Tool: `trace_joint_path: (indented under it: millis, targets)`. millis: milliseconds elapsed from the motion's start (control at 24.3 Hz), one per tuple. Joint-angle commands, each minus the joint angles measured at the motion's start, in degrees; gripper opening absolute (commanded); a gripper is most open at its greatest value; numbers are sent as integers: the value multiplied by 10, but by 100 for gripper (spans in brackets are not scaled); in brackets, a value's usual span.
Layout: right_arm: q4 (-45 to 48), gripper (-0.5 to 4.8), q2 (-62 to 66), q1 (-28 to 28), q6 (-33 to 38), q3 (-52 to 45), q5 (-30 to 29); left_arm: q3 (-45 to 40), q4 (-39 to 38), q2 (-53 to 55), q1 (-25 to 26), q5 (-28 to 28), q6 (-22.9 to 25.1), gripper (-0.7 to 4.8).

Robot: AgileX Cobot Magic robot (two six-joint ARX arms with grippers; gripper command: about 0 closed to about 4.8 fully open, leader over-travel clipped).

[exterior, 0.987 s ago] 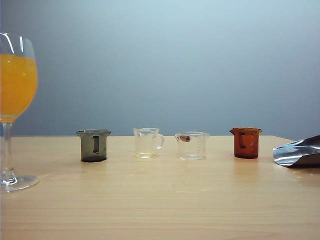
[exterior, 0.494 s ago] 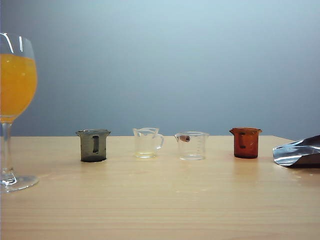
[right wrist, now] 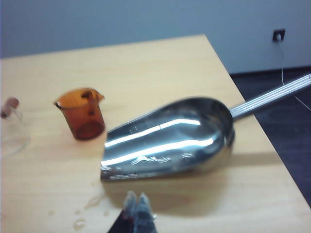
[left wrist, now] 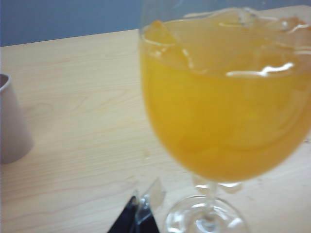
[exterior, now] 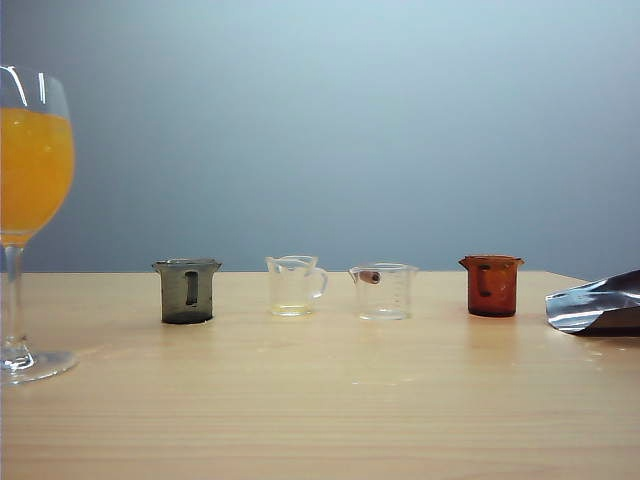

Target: Pick up the third measuring cup from the left, pour the pineapple juice inside into the goblet, and finally put the measuring cup back in its original place.

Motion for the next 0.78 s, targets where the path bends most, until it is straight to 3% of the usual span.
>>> trace_joint_path:
  millis: [41,206,782]
  targets:
    - [-26,-5,-32,-13,-1,-2,0,1,12,0,0,-116,-44,-2]
    - [-26,-5,-32,-17,-1,-2,0,2,34,0,0,-143,-78,-2]
    - [-27,-5,-32,-16,-1,-2,0,1,46,0,0,-142,-75,-2]
